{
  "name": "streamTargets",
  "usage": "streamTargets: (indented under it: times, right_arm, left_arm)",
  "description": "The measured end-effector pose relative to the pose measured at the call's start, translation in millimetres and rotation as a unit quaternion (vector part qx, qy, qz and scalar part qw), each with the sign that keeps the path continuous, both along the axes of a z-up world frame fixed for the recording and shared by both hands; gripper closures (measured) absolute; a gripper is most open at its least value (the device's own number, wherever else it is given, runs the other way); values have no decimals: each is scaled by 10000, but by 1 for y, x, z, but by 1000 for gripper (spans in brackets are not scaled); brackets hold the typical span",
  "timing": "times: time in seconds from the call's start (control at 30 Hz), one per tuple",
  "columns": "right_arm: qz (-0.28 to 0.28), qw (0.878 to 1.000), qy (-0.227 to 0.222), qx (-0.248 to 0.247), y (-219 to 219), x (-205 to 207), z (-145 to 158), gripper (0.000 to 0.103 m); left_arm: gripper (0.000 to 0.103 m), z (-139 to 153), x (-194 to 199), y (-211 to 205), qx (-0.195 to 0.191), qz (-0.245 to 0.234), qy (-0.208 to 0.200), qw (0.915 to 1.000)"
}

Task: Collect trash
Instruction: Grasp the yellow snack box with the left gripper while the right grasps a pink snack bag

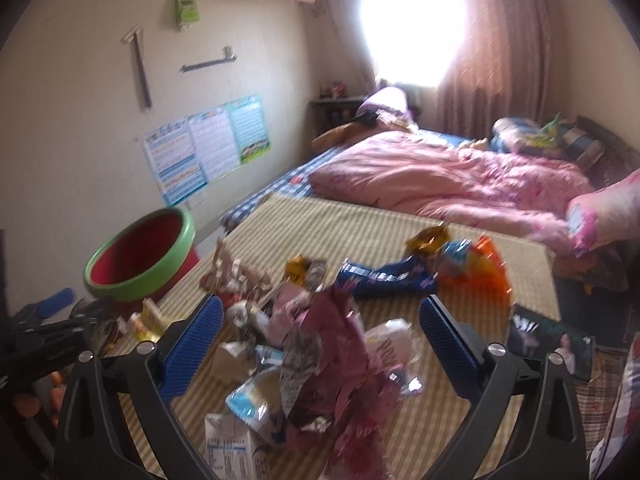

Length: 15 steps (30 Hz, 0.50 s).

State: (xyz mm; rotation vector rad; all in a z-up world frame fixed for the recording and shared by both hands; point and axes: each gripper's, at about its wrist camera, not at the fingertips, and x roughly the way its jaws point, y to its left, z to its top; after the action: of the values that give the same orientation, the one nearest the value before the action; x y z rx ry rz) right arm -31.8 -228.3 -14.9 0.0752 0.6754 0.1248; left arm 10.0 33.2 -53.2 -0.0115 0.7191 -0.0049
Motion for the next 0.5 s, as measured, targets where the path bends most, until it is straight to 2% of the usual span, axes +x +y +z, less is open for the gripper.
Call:
streamTargets:
  times: [0.13, 0.27, 0.4, 0.5]
  right_arm:
    - [226, 9990, 320, 225, -1, -2, -10, 14]
    - [361, 9966, 621, 413, 1, -3, -19, 17]
    - [375, 9942, 806, 604, -2, 0, -26, 18]
    - [265, 9936, 884, 652, -7, 3, -30, 18]
  left_arm:
    - [22, -18, 10, -5, -151, -204, 328, 9991]
    - [22, -28, 23, -18, -136, -539, 571, 9968]
    - [22, -35, 35, -20, -172, -463, 731, 9961]
    - [21, -49, 45, -20, -235, -494, 1108, 9923]
